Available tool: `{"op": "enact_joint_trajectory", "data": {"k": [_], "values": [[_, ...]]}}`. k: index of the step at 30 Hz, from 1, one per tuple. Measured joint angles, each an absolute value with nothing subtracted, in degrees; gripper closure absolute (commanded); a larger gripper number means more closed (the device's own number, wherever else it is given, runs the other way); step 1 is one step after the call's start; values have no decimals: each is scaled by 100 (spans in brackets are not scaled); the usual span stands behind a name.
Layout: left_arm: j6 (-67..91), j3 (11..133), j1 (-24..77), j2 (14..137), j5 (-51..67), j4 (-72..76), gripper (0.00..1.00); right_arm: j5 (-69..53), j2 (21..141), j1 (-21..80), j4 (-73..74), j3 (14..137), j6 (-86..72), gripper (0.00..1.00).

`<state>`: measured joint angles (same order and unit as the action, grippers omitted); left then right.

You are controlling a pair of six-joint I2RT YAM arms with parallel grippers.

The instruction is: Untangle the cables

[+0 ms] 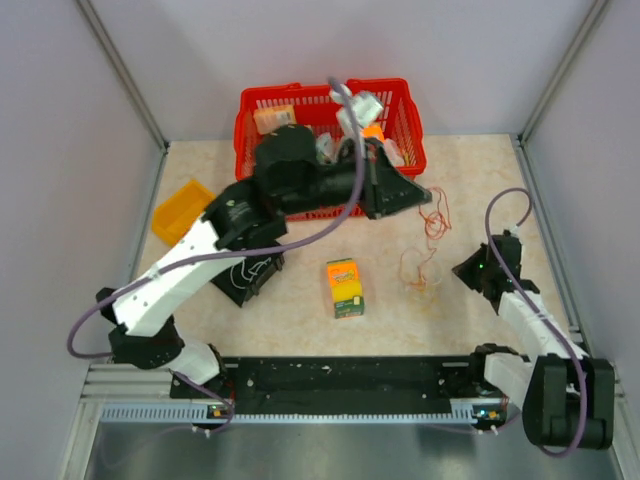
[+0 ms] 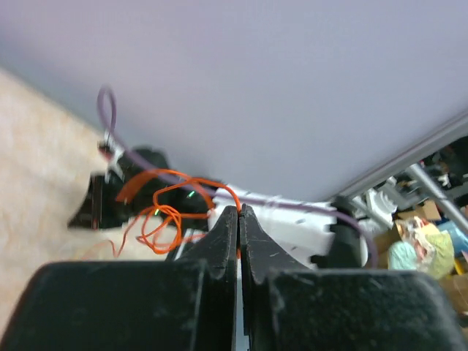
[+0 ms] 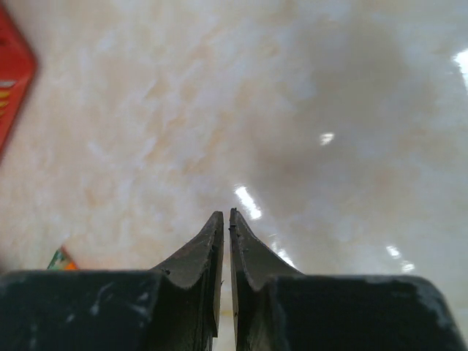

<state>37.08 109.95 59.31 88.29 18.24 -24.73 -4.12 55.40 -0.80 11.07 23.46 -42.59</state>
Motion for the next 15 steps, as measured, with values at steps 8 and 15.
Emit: {"op": "enact_joint_trajectory", "data": {"k": [8, 15], "values": [[3323, 12368, 5942, 8051, 1247, -2504, 100, -585, 5951, -668, 1485, 2606, -3785, 48], [3166, 12374, 5931, 8049, 886, -2598, 100, -2292, 4372, -106, 1319, 2963, -3002, 26]]}}
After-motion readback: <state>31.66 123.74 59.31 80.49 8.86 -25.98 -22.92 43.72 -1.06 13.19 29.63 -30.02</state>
